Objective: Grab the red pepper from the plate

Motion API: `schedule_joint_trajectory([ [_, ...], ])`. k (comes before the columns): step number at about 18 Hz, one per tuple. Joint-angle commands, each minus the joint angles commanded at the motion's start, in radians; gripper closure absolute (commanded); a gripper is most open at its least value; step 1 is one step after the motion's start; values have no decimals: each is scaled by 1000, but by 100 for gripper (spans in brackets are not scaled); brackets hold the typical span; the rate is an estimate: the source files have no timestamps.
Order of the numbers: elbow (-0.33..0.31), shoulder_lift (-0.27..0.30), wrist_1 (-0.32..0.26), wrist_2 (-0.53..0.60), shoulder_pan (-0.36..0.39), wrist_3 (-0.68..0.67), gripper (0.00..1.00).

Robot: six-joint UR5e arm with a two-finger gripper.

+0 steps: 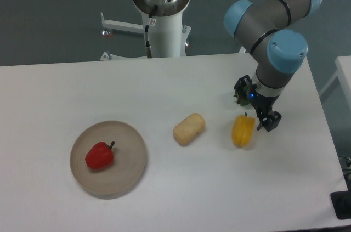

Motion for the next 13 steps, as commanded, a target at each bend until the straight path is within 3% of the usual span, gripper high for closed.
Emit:
schedule_joint_trajectory([
  [6, -2, 2, -2, -3, -3, -12, 0],
  [9, -26, 11, -3, -11, -20, -89, 0],
  [13, -54, 57, 0, -54, -174, -300, 0],
])
